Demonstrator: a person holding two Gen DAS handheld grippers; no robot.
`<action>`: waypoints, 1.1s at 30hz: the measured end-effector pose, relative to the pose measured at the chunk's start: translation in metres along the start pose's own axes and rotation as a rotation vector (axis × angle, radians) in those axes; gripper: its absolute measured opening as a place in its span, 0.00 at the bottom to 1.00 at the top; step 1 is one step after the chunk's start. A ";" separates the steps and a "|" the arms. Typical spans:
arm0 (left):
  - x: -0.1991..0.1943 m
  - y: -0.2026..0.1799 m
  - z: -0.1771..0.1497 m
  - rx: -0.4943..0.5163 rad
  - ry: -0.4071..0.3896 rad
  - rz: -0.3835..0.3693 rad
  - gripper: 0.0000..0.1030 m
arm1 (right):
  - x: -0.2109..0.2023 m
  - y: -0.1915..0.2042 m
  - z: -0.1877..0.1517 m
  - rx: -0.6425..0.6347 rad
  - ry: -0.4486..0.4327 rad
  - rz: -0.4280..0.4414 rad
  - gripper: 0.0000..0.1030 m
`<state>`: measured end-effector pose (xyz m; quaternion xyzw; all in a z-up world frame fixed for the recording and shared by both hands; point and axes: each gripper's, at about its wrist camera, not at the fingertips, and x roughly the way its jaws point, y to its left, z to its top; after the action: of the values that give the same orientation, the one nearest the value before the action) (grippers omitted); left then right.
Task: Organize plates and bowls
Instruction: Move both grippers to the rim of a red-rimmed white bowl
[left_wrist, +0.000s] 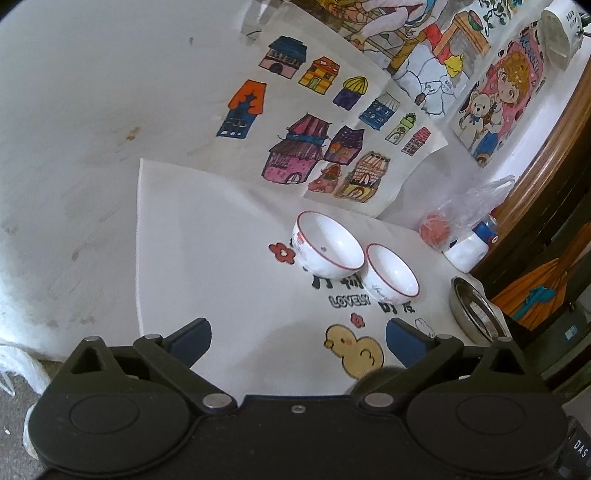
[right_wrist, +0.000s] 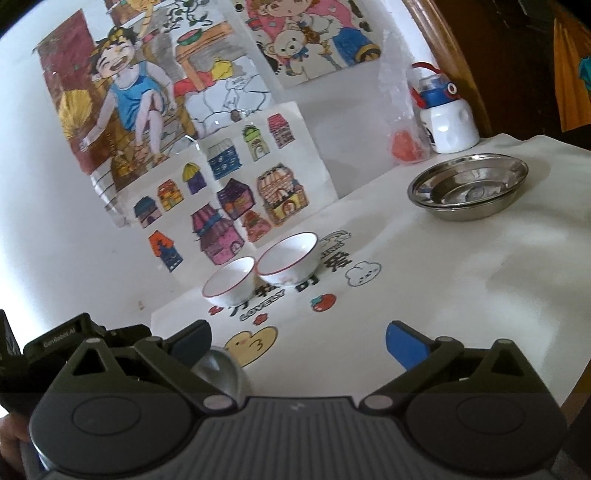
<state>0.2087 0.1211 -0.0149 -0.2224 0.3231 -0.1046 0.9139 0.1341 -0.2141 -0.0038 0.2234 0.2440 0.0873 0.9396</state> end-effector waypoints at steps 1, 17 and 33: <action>0.004 -0.001 0.002 0.003 0.002 0.000 0.99 | 0.003 -0.002 0.001 0.002 0.001 -0.004 1.00; 0.066 -0.020 0.044 0.088 0.095 -0.031 0.99 | 0.076 -0.016 0.047 0.003 0.027 -0.019 1.00; 0.113 -0.068 0.050 -0.082 0.292 -0.086 0.99 | 0.148 -0.029 0.089 -0.024 0.107 -0.051 0.98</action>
<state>0.3243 0.0411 -0.0092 -0.2555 0.4468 -0.1617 0.8420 0.3082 -0.2331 -0.0101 0.2007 0.2984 0.0778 0.9299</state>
